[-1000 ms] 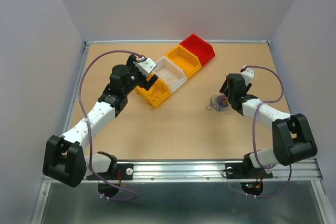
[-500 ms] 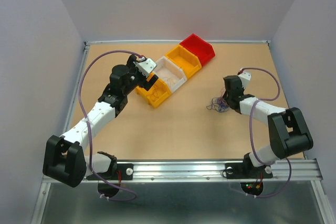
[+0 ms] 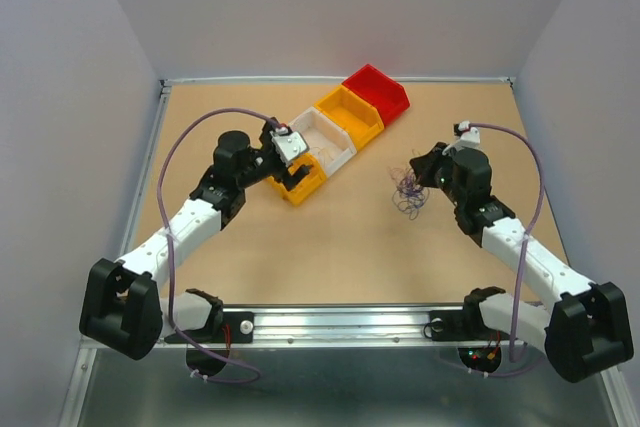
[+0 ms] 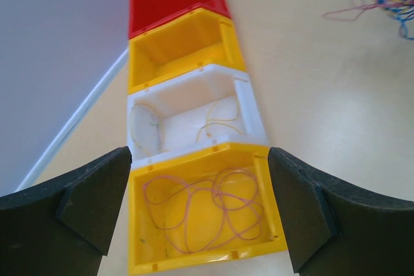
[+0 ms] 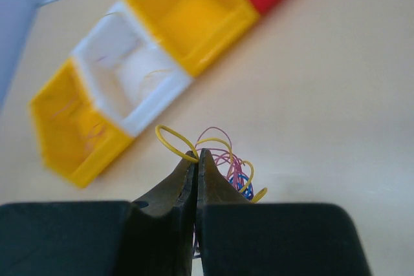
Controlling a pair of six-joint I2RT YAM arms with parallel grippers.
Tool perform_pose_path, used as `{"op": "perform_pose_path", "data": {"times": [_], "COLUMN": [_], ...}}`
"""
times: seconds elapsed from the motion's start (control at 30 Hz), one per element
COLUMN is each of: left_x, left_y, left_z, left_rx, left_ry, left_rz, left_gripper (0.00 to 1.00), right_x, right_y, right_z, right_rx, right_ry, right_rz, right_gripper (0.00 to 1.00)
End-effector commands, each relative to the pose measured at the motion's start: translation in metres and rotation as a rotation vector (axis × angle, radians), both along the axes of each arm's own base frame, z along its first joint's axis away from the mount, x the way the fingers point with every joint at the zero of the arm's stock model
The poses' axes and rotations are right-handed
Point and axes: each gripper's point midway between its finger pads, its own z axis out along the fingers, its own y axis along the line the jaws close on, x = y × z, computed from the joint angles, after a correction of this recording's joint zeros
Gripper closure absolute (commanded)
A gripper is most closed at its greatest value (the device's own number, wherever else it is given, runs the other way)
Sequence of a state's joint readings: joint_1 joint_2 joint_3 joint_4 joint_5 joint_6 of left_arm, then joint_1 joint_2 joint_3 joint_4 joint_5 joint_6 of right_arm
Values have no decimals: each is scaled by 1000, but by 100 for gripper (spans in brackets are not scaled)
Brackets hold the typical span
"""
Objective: Untangle the cables
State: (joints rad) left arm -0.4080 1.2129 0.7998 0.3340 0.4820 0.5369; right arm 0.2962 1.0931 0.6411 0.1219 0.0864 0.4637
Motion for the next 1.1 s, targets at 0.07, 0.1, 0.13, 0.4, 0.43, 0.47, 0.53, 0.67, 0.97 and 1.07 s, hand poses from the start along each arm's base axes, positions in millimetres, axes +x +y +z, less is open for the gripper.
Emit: {"op": "perform_pose_path", "data": {"times": [0.07, 0.1, 0.13, 0.4, 0.43, 0.47, 0.53, 0.67, 0.97, 1.07], "left_x": [-64, -70, -78, -82, -82, -81, -82, -89, -112, -122], "left_y": [-44, -46, -53, -79, -82, -83, -86, -91, -84, -86], "left_z": [12, 3, 7, -17, -21, -23, -27, -33, -40, -42], "left_rx": [-59, -53, -60, -70, -70, -70, -71, -61, -2, 13], "left_ry": [-110, -109, -139, -55, -42, -38, -26, -18, -106, -127], "left_rz": [-313, -329, -358, -408, -418, -419, -432, -465, -545, -582], "left_gripper": [1, 1, 1, 1, 1, 1, 1, 1, 1, 1], "right_x": [-66, -73, -85, -127, -128, -128, -129, -130, -124, -127], "right_y": [106, 111, 120, 155, 159, 160, 163, 166, 158, 156], "right_z": [79, 82, 87, 93, 90, 91, 90, 89, 95, 98], "right_rx": [184, 191, 202, 230, 232, 230, 231, 235, 233, 237], "right_ry": [-289, -304, -328, -366, -355, -357, -356, -356, -386, -398], "right_rz": [613, 645, 709, 974, 984, 988, 999, 1003, 927, 919], "right_gripper": [99, 99, 99, 99, 99, 99, 99, 99, 99, 99]}}
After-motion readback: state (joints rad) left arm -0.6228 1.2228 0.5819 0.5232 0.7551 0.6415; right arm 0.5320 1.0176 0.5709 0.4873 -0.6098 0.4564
